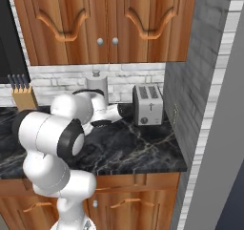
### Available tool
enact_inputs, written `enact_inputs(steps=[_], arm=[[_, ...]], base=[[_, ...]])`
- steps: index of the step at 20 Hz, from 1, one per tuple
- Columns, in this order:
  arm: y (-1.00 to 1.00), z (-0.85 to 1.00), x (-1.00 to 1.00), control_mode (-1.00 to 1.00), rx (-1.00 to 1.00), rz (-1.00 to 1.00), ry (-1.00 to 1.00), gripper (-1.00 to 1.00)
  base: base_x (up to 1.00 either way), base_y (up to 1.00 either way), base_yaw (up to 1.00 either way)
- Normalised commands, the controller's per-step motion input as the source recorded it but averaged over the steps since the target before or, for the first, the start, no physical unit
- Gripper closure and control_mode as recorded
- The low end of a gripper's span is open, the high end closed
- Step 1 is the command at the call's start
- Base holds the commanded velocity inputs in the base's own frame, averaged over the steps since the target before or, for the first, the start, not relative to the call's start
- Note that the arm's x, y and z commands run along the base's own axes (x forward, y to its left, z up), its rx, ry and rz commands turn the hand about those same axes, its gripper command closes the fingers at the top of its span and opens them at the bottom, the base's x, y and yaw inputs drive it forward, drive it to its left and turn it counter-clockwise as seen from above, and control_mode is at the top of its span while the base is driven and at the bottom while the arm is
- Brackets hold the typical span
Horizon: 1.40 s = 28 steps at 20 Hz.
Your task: Place the drinks on the dining counter in a tight cluster.
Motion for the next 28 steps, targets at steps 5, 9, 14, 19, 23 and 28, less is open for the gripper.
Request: enact_inputs(steps=[5,9,14,19,23,28], arm=[[0.13,-0.01,0.18,-1.0,0.0,0.0,0.03,-1.0],[0.13,0.0,0.11,-1.0,0.0,0.0,0.01,-1.0],[0.01,0.0,0.0,-1.0,0.0,0.0,0.0,-1.0],[0.0,0.0,0.0,-1.0,0.0,0.0,0.0,1.0],[0.0,0.0,-0.11,-1.0,0.0,0.0,-0.01,1.0],[0.0,0.78,-0.83,-1.0,0.0,0.0,0.0,1.0]], base=[[0.0,0.0,0.0],[0.0,0.0,0.0],[0.0,0.0,0.0],[0.0,0.0,0.0],[0.0,0.0,0.0],[0.0,0.0,0.0]])
